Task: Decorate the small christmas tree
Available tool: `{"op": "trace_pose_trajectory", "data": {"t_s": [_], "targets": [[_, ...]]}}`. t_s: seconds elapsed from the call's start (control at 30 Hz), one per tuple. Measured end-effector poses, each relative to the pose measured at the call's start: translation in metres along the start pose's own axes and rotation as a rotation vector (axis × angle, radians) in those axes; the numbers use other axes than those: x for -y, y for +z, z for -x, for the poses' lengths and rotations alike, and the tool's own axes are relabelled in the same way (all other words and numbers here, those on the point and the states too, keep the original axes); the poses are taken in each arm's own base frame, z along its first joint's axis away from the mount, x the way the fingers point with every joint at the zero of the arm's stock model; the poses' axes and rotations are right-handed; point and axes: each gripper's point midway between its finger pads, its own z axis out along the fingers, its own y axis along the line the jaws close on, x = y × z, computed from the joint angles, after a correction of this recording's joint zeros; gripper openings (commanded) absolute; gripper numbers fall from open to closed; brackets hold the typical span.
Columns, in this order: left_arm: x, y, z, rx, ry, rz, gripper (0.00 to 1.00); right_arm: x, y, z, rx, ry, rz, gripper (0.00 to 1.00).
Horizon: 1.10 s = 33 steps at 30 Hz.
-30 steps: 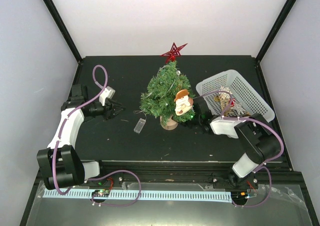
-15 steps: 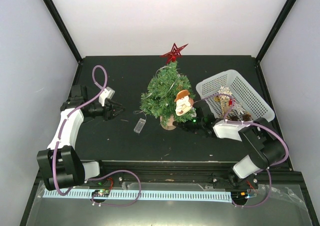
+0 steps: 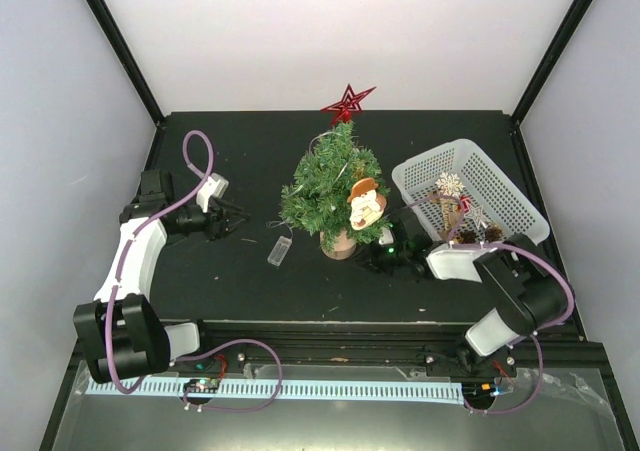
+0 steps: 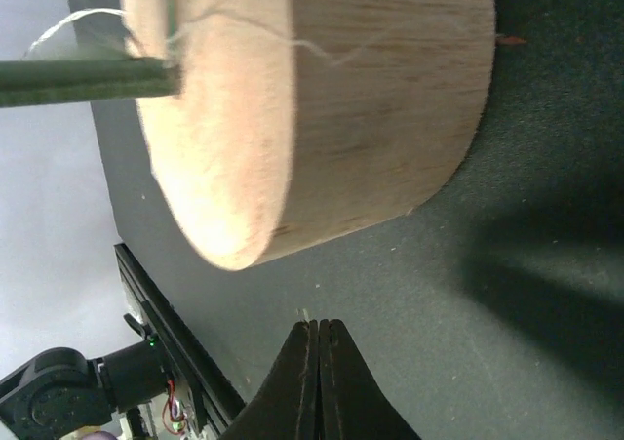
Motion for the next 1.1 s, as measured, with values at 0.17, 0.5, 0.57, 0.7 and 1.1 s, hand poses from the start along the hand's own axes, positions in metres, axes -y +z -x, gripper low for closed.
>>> {"op": "trace_pose_trajectory", "data": {"t_s": [0.17, 0.5, 0.57, 0.7, 1.1], "targets": [[0.0, 0.0, 0.0, 0.0, 0.0, 0.001, 0.45, 0.01, 0.015, -0.003, -0.027, 0.035, -0.003, 0.01], [-0.007, -0.005, 0.001, 0.01, -0.005, 0.027, 0.45, -0.008, 0.051, 0.018, -0.042, 0.074, 0.048, 0.01], [-0.011, -0.006, 0.0, 0.01, -0.007, 0.041, 0.45, -0.019, 0.058, 0.027, -0.032, 0.068, 0.066, 0.01], [-0.021, -0.008, 0.0, 0.005, -0.007, 0.086, 0.43, -0.043, 0.07, 0.046, -0.014, 0.046, 0.109, 0.01], [-0.052, -0.002, -0.036, -0.075, -0.066, 0.208, 0.38, -0.074, 0.084, 0.082, 0.06, 0.012, 0.107, 0.01]]}}
